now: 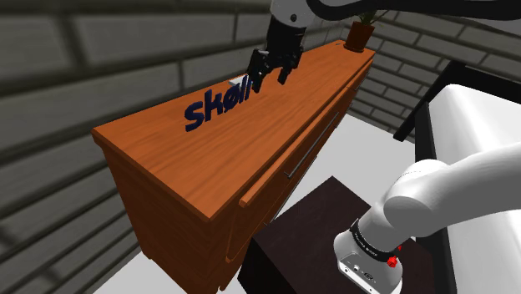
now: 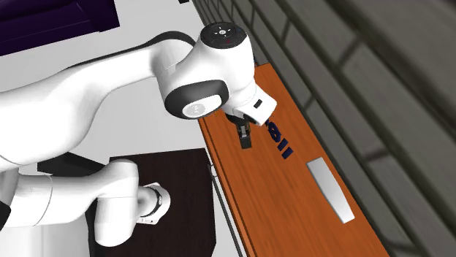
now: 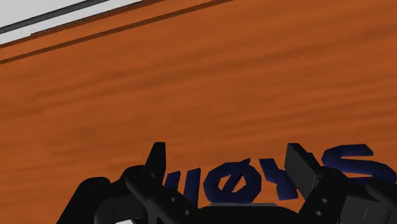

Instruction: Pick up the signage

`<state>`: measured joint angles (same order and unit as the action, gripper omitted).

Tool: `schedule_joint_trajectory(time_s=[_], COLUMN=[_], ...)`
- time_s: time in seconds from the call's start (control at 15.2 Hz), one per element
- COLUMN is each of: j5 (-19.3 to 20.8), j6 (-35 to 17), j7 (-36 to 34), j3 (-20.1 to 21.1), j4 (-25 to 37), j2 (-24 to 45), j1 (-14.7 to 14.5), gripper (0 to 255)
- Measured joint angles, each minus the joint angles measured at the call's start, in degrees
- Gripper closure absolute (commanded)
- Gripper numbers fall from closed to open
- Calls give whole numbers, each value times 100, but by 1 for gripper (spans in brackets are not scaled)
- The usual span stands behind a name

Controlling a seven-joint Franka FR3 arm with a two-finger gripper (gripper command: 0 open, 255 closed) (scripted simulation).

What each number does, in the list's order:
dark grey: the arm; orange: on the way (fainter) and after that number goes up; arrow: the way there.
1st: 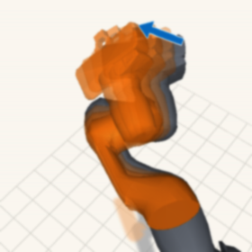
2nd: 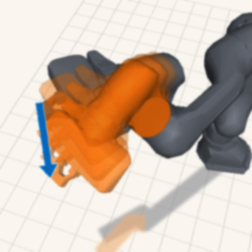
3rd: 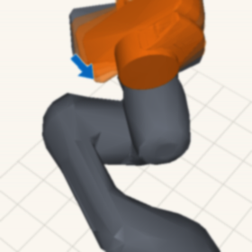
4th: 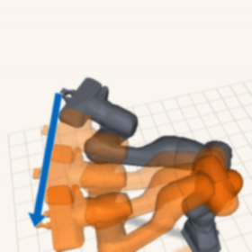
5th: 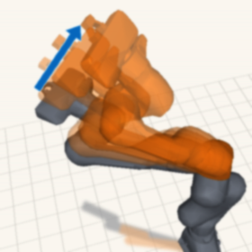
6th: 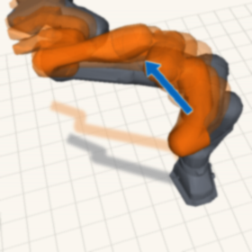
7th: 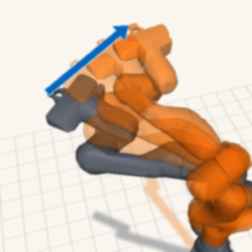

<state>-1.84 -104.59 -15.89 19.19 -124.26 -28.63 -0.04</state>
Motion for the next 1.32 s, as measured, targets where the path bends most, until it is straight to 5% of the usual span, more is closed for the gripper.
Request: schedule_joint_trajectory(time_s=[0.73, 1.25, 1.32], j5=[594, 731, 729], j6=[-820, -1354, -1387], j7=[-1724, -1975, -1978], j3=[1068, 1167, 1167], j4=[1534, 1198, 1160], j2=[1877, 2062, 2056], j1=[128, 112, 111], gripper=[0, 0, 255])
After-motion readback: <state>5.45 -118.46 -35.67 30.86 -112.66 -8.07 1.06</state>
